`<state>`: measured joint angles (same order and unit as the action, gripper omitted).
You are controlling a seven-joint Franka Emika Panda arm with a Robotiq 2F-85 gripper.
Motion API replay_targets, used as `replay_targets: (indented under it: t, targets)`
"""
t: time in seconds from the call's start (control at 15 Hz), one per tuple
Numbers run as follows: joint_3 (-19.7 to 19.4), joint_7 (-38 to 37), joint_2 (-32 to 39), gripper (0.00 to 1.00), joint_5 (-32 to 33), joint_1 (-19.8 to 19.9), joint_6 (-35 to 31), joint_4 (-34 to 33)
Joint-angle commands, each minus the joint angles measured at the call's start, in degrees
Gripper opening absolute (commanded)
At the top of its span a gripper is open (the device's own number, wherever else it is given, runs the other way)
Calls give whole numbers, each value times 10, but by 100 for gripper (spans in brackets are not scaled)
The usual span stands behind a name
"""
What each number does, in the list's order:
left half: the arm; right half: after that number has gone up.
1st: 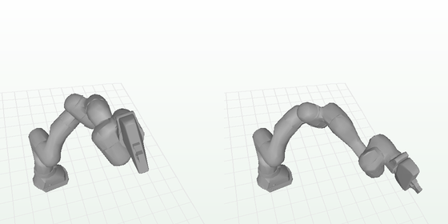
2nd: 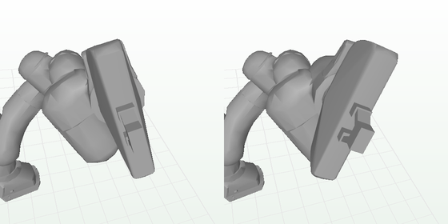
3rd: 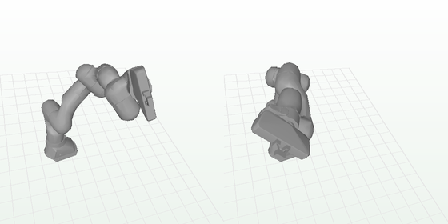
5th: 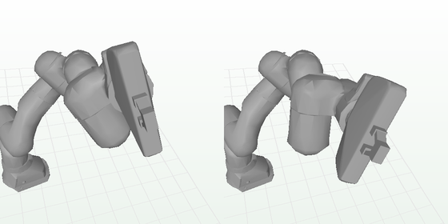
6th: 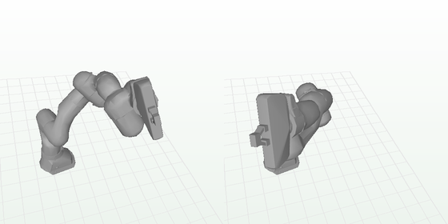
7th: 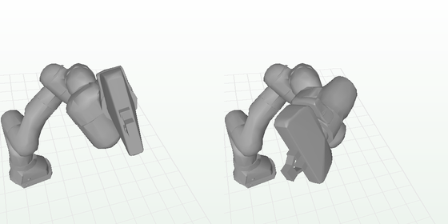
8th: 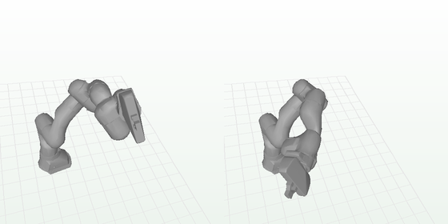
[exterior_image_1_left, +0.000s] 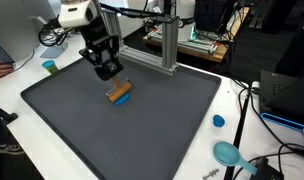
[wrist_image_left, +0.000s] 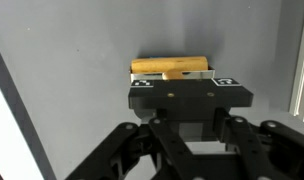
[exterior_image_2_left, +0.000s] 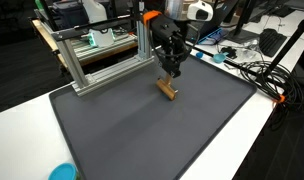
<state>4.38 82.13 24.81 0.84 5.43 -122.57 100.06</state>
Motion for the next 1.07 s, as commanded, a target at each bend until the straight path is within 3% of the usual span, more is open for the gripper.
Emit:
replay_targets:
  t: [0.0, 0.4, 1.0]
  targets:
    - [2, 9, -23, 21, -15, 5, -1, 29]
    - [2, 2, -78, 21, 4, -14, -42, 79]
    - [-9, -7, -55, 21, 7, -15, -55, 65]
